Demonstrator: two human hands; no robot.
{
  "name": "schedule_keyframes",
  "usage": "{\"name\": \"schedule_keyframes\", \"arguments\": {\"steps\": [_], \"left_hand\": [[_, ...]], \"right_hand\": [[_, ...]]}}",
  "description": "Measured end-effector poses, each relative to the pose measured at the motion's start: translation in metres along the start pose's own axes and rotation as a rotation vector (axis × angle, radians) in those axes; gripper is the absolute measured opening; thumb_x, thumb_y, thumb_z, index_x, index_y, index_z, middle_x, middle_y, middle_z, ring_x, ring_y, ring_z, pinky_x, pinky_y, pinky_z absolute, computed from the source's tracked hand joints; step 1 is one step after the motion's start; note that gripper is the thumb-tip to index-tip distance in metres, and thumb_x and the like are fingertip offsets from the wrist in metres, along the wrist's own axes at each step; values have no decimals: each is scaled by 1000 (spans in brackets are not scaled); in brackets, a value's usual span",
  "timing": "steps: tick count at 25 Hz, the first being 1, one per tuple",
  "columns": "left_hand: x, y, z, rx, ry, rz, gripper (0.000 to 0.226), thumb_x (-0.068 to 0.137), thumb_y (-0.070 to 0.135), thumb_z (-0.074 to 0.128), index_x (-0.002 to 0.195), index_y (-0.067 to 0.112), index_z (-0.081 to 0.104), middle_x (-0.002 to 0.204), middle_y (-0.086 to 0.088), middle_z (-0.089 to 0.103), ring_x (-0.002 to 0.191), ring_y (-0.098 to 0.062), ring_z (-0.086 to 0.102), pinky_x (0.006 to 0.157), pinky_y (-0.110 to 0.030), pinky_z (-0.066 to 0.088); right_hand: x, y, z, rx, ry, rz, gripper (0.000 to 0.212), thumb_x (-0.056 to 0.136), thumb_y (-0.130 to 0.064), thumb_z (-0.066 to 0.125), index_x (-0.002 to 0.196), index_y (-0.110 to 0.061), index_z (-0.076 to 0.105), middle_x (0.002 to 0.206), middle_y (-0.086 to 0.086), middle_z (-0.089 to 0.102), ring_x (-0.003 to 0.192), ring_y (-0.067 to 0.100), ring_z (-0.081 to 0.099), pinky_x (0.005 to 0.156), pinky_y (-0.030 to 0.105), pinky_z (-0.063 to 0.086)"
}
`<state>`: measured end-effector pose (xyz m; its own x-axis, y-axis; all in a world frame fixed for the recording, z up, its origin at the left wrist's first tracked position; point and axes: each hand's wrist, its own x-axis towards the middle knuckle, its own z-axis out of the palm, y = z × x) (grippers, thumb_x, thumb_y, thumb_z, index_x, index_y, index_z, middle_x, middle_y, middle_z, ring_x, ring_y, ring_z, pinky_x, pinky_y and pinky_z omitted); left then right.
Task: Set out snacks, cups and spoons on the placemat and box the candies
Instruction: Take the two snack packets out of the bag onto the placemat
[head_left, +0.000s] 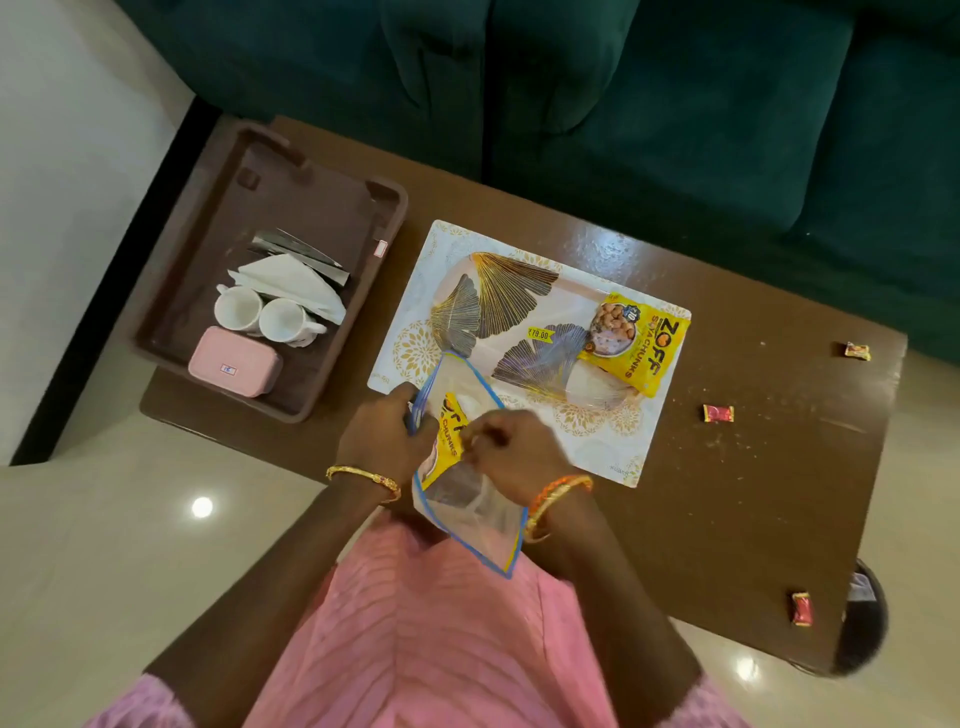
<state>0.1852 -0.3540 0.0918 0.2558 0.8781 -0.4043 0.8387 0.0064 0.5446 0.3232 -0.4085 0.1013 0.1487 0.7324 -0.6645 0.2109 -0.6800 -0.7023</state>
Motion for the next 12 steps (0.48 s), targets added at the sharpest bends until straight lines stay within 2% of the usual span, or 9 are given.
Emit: {"name": "schedule_keyframes", "arguments": {"steps": [1,2,4,5,7,9,11,12], "left_hand": [[-6,-4,-4,22,-6,23,15,85,21,58,78,9,52,70,-21,64,70,-41,59,60,-45,49],[-11,-9,-7,46,-2,33,14,86,21,57,85,7,55,74,-23,64,73,-43,60,61,-45,49],[-19,-22,-14,72,49,0,18,87,21,54,95,5,56,79,-27,64,78,-46,59,63,-45,47],[-21,-29,-18,67,81,-21,18,87,20,54,93,4,55,78,-28,62,77,-47,58,63,-45,48],[-23,-42,-23,55,94,-35,15,86,18,53,88,3,53,74,-28,60,74,-48,57,63,-47,50],[-22,-53,-27,47,58,-17,14,85,17,52,89,4,54,74,-27,60,75,-46,57,65,-49,50],[-20,-59,-28,46,31,10,15,85,18,52,94,6,56,75,-25,62,76,-45,58,65,-48,51],[-20,-63,-29,47,25,17,15,86,18,52,95,7,57,75,-25,62,77,-44,58,65,-47,51]], "right_hand": [[1,-2,23,-112,-156,136,12,78,-9,56,70,-13,63,82,14,63,81,24,59,72,30,48],[7,2,47,-104,-230,271,15,82,-8,54,68,-13,54,82,12,56,82,21,52,69,25,45],[22,12,84,155,-200,468,11,92,-11,46,83,-13,52,89,5,51,85,19,51,61,11,47],[32,19,97,189,-137,494,15,95,-13,42,100,-7,55,100,7,55,91,21,57,70,9,49],[54,35,112,-35,58,460,37,95,-23,44,122,1,49,126,20,55,116,32,54,99,29,44],[71,48,115,-232,162,440,59,88,-34,56,133,0,37,141,20,42,131,35,39,108,42,32],[88,59,116,-336,104,465,84,79,-43,66,139,-1,25,147,18,30,136,35,30,111,47,28],[94,64,117,-391,72,485,90,74,-48,69,139,-2,26,146,17,31,134,35,33,109,47,30]]}}
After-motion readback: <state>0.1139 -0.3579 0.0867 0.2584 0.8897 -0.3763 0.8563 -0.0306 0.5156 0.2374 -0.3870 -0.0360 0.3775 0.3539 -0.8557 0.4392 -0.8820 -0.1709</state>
